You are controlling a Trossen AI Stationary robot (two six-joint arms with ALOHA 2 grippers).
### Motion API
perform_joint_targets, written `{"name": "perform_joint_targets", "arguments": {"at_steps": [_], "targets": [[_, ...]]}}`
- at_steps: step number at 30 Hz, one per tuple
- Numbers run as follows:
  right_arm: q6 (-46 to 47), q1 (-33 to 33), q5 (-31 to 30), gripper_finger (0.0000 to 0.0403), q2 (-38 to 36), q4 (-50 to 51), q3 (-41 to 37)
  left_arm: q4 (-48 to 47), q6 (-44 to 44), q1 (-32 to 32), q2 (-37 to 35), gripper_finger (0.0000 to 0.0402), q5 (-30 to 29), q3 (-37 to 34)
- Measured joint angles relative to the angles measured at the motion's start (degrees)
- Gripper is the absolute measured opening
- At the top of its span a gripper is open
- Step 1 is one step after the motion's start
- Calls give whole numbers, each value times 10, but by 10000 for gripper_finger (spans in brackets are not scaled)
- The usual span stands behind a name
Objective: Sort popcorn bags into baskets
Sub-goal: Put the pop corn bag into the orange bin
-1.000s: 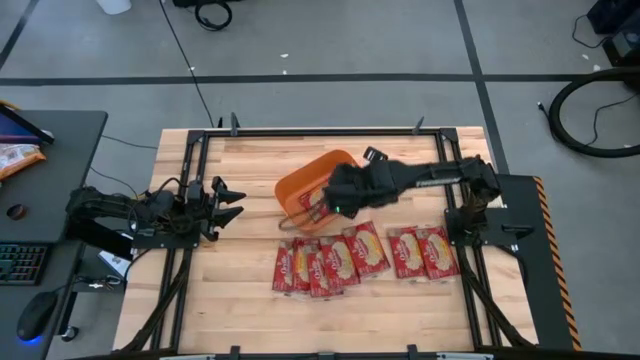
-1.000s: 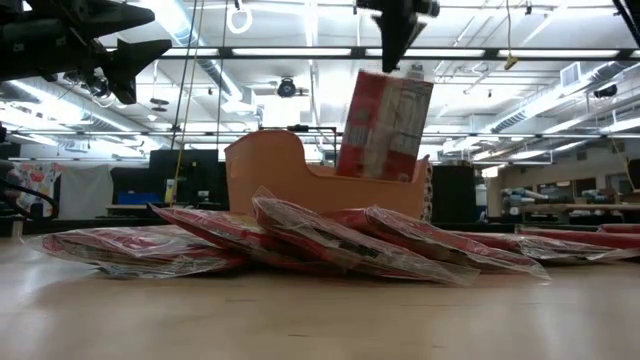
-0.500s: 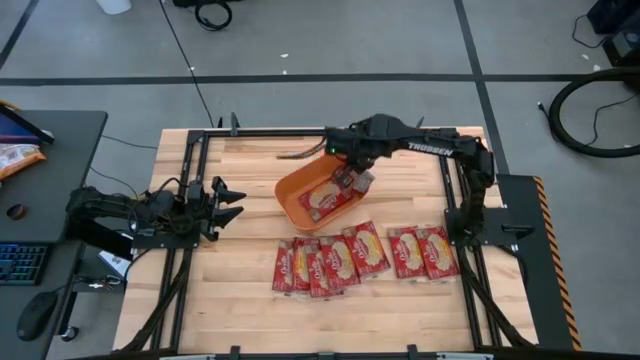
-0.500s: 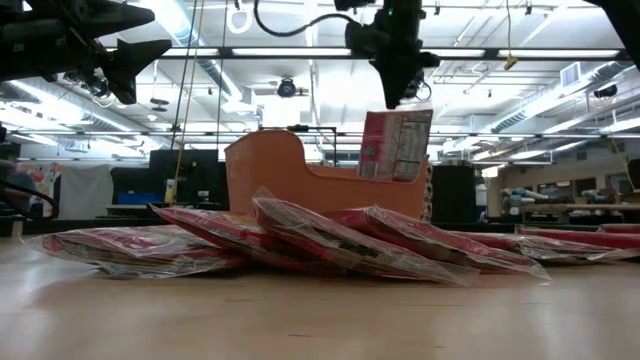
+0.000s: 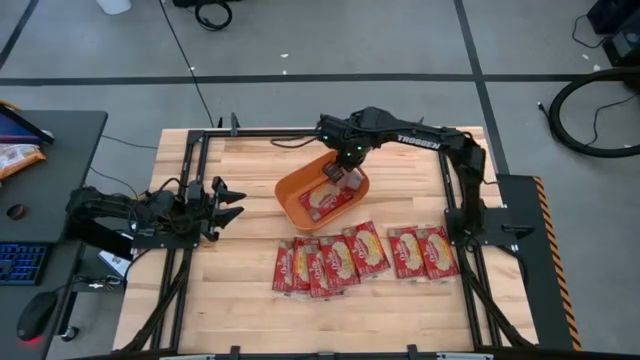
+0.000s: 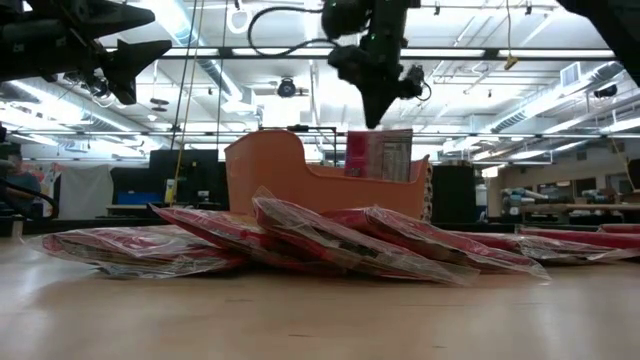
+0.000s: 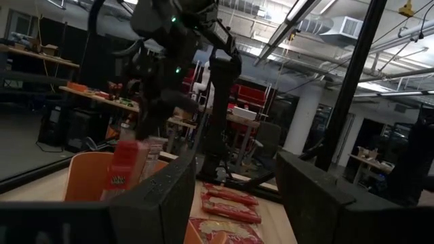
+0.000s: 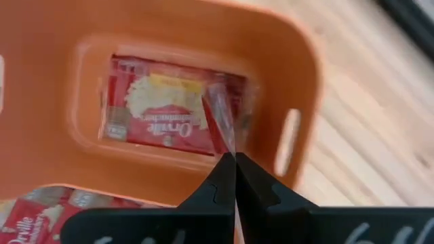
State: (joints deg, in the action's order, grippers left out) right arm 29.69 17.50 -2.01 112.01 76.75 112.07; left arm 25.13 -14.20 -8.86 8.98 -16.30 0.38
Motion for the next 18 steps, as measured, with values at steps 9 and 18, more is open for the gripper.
{"name": "perform_joint_targets", "arguments": {"at_steps": [9, 18], "targets": [[-43, -18, 124, 13, 53, -128, 0, -2, 0, 0, 0, 205, 0, 0], [-69, -38, 139, 63, 80, -190, 0, -5, 0, 0, 0, 205, 0, 0]]}}
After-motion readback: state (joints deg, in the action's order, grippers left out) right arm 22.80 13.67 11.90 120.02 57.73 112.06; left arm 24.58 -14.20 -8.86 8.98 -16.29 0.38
